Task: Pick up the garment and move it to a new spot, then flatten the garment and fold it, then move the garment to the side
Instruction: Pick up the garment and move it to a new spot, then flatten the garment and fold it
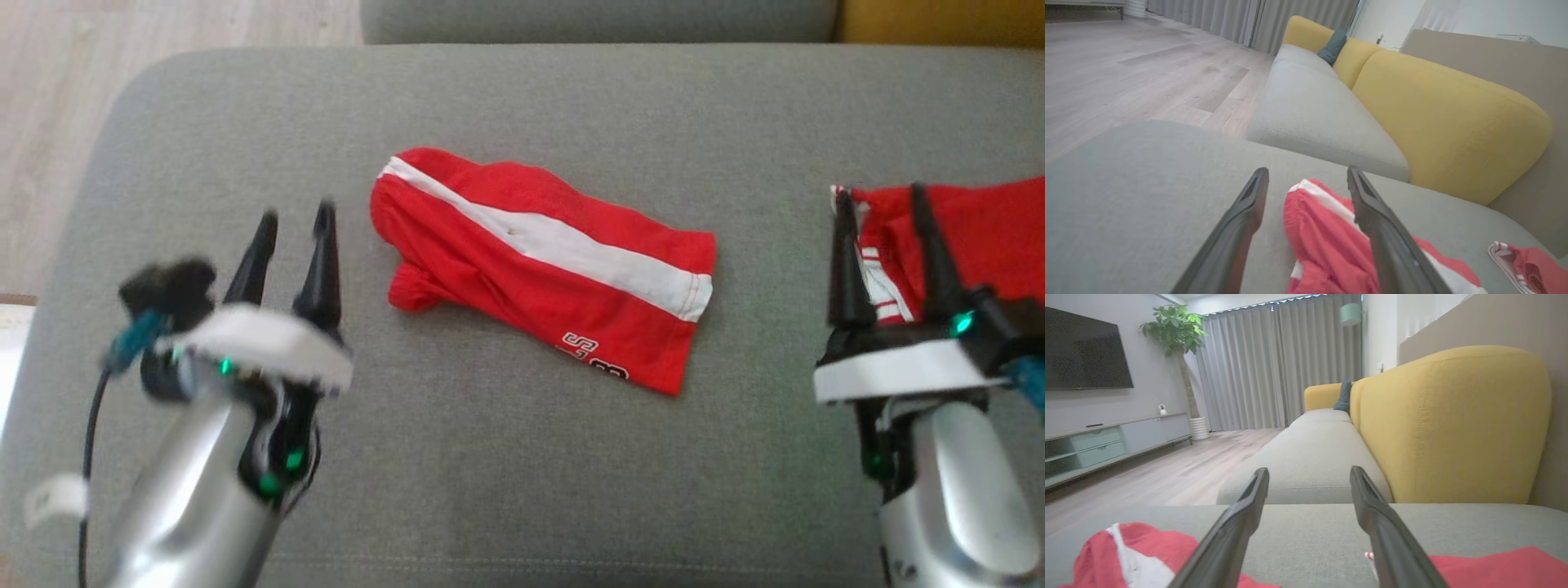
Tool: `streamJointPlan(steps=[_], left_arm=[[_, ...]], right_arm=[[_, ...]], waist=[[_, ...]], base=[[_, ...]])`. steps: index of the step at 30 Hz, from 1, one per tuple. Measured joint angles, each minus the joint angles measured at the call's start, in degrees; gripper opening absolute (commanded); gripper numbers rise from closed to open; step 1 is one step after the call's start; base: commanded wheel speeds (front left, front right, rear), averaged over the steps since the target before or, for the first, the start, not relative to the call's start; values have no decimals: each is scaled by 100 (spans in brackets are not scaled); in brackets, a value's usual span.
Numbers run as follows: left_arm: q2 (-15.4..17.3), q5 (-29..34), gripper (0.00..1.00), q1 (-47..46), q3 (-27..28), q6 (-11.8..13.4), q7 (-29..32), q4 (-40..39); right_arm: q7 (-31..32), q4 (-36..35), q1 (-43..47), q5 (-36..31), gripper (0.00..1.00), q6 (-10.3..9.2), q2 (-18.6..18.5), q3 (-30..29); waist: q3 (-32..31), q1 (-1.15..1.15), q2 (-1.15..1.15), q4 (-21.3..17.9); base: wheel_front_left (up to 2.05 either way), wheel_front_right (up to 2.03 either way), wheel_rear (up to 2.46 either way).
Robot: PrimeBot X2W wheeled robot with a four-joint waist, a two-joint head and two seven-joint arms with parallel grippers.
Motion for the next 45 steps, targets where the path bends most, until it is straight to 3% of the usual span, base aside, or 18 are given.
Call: streamJointPlan(steps=[5,9,18,30,45], left_arm=[[-88,182,100,953,515,-238,0,-363],[-419,346,100,1434,1015,-350,0,-619],[-767,916,100,1513,1427,-750,0,-681],[-983,1166,100,1497,1657,-1025,0,-545],[-1113,1225,100,1423,1692,-1154,0,-305]], right_arm=[[0,113,287,70,100,0,1,196],[0,169,372,120,100,0,1,377],[0,207,370,155,100,0,0,606],[0,621,372,571,100,0,-1,1040],[103,2173,-38,1912,100,0,-2,1284]], waist=[[-106,0,0,90],[-123,0,0,106],[-72,0,0,92],[27,0,0,0],[127,0,0,197]], base=[[0,0,0],[0,0,0],[0,0,0],[0,0,0],[0,0,0]])
